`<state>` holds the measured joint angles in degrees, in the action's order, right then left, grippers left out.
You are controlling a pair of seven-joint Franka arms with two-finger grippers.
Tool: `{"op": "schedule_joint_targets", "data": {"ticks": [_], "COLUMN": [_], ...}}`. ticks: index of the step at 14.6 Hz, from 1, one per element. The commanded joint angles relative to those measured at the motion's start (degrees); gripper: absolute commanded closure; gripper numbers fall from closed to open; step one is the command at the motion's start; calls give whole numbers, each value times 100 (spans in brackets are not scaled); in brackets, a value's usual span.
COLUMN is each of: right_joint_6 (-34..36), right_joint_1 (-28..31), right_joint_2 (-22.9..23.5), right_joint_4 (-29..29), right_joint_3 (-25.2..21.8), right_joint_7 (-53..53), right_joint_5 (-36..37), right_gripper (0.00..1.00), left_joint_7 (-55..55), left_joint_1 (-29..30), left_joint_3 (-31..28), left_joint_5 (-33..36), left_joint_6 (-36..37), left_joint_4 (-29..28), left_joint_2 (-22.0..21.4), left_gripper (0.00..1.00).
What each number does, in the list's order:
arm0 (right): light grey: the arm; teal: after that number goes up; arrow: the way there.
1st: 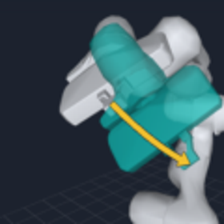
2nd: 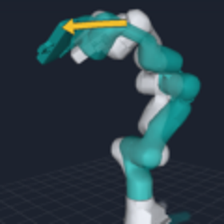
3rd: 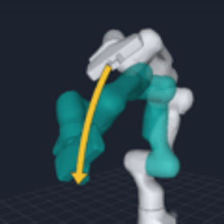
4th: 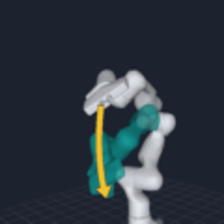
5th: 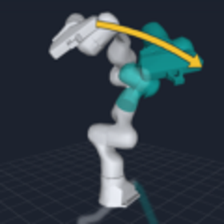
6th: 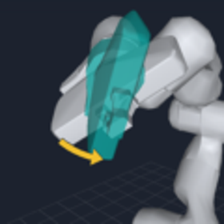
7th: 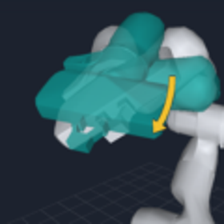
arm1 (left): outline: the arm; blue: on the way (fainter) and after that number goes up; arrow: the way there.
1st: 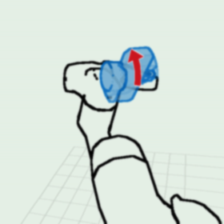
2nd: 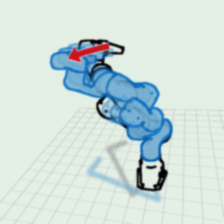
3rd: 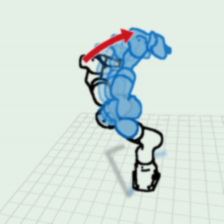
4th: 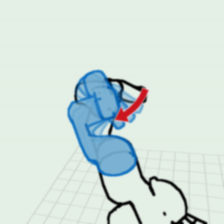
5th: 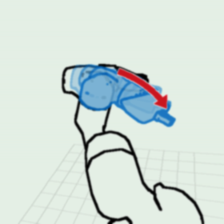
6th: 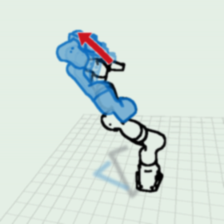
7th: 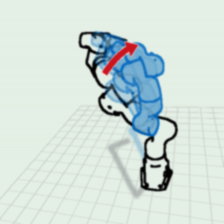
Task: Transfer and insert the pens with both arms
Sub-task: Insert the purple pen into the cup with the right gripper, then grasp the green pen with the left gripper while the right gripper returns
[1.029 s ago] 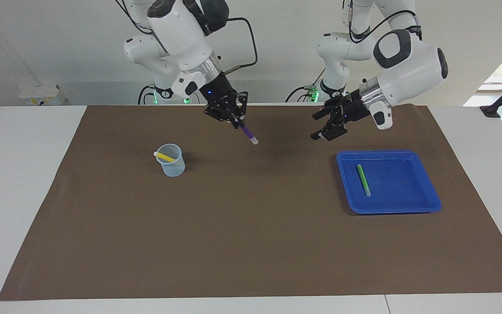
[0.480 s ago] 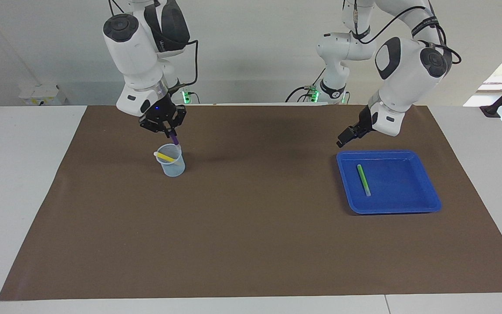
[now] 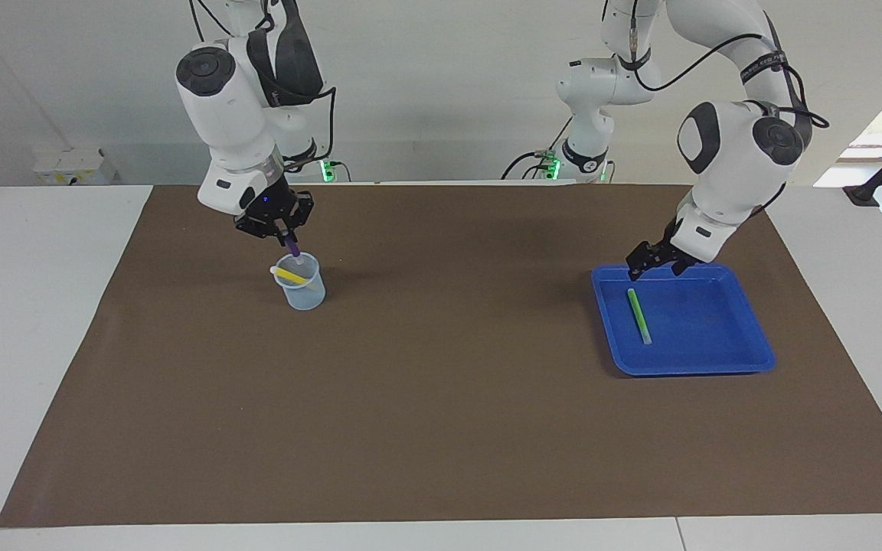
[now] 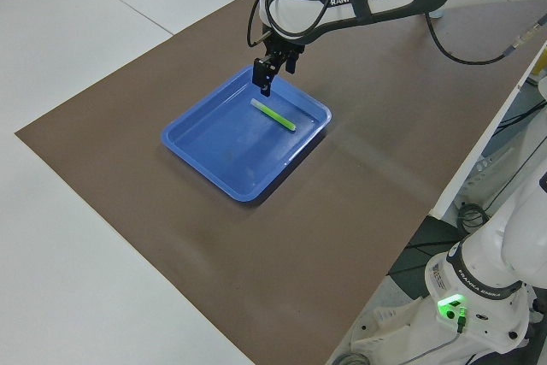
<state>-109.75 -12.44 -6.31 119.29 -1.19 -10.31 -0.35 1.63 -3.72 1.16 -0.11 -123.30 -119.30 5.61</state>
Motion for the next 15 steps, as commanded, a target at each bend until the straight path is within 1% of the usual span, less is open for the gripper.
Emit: {"op": "schedule_joint_targets", "data": {"ticks": [1, 4, 5, 8, 9, 10, 11, 12, 13, 15], "right_joint_6": [-187, -187, -187, -134, -134, -169, -195, -274, -640, -1239], "right_joint_1": [57, 22, -4, -31, -31, -31, -31, -39, -100, -389], "right_joint_2": [-160, -125, -125, -116, -116, -116, -90, -29, 24, 68], "right_joint_4": [244, 174, 113, -247, -370, -449, -529, -608, -669, -670], "right_joint_3": [57, 66, 75, 101, 101, 101, 101, 110, 145, 180], "right_joint_7": [-85, -76, -50, -15, 3, 81, 404, 825, 1212, 1950], "right_joint_5": [166, 166, 158, -70, -454, -1049, -1673, -2132, -2467, -2986], "right_gripper": [97, 2, 0, 0, 0, 0, 0, 0, 0, 0], "left_joint_7": [-154, -251, -243, -243, -243, -251, -251, -251, -251, -251], "left_joint_1": [73, 109, 100, 100, 91, 91, 82, 82, 82, 82], "left_joint_3": [7, 25, 25, 33, 42, 42, 42, 42, 51, 69], "left_joint_5": [424, 424, 433, 363, 284, 197, 161, 152, 91, 11], "left_joint_6": [-623, -1090, -1109, -1065, -1048, -1047, -1047, -1047, -1047, -1039], "left_joint_4": [-242, -234, -225, -208, -208, -208, -208, -208, -208, -208], "left_joint_2": [228, 642, 687, 792, 793, 793, 793, 793, 819, 828], "left_gripper": [0, 0, 0, 0, 0, 2, 6, 12, 13, 28]}}
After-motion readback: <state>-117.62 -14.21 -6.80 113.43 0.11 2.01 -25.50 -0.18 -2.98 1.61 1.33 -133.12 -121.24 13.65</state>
